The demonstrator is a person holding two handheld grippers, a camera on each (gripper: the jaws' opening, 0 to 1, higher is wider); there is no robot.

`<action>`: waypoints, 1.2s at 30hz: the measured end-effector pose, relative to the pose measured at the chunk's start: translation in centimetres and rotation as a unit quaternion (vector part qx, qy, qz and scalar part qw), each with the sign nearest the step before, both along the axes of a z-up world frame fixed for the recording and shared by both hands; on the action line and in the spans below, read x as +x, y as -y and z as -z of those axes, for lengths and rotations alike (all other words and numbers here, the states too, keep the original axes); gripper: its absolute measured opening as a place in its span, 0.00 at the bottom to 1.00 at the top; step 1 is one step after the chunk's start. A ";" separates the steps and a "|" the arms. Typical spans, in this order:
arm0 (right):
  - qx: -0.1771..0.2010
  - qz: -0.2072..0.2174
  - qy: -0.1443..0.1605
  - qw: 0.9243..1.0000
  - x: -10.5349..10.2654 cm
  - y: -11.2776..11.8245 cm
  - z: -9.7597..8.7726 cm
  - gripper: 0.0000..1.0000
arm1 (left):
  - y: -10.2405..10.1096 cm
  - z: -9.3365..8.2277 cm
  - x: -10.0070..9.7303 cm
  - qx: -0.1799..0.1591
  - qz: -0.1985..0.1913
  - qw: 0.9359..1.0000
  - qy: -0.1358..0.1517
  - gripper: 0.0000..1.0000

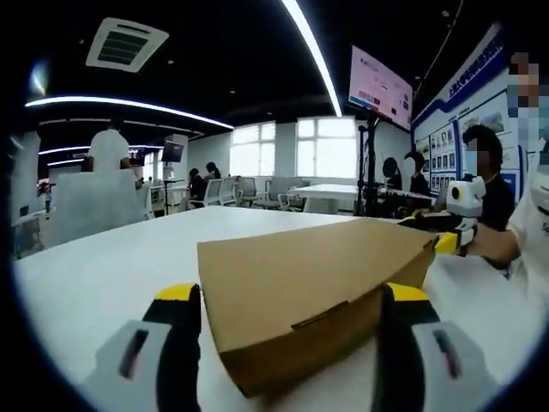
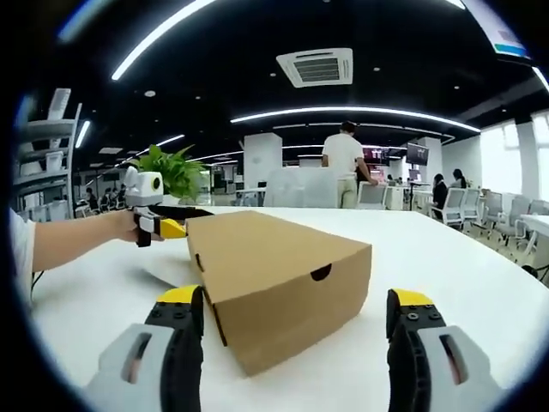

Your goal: Operate the shoe box by opening the lid, removing the specified soft item, and placing it in the target area until the item is outside and the box remains undamaged.

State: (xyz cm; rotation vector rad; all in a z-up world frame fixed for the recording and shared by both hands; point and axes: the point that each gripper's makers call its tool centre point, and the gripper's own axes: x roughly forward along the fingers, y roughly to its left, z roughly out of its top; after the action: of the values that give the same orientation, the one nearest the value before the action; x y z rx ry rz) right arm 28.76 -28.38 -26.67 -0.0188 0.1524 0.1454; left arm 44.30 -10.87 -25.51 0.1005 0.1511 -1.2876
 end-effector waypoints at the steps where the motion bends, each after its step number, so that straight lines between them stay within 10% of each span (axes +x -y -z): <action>1: -0.001 -0.005 -0.001 1.000 0.1 -0.2 0.1 0.91 | 0.0 0.1 0.0 0.001 0.001 1.000 -0.001 0.90; 24: 0.015 -0.029 -0.001 0.999 2.2 -2.4 0.1 0.91 | 0.2 0.4 -0.2 -0.026 0.005 0.999 -0.018 0.90; 28: -0.036 -0.025 -0.016 0.999 2.3 -2.4 0.8 0.91 | 0.2 0.4 -0.2 -0.031 0.004 0.999 -0.019 0.90; 36: 0.007 -0.021 -0.005 1.000 2.5 -2.0 0.2 0.90 | 0.1 0.5 -0.1 -0.026 0.003 0.999 -0.020 0.88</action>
State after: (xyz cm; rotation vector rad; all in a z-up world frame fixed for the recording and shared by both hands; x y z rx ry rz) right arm 31.29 -26.41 -26.91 -0.0069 0.1603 0.1888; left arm 44.17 -11.00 -25.97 0.0312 0.1522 -1.2992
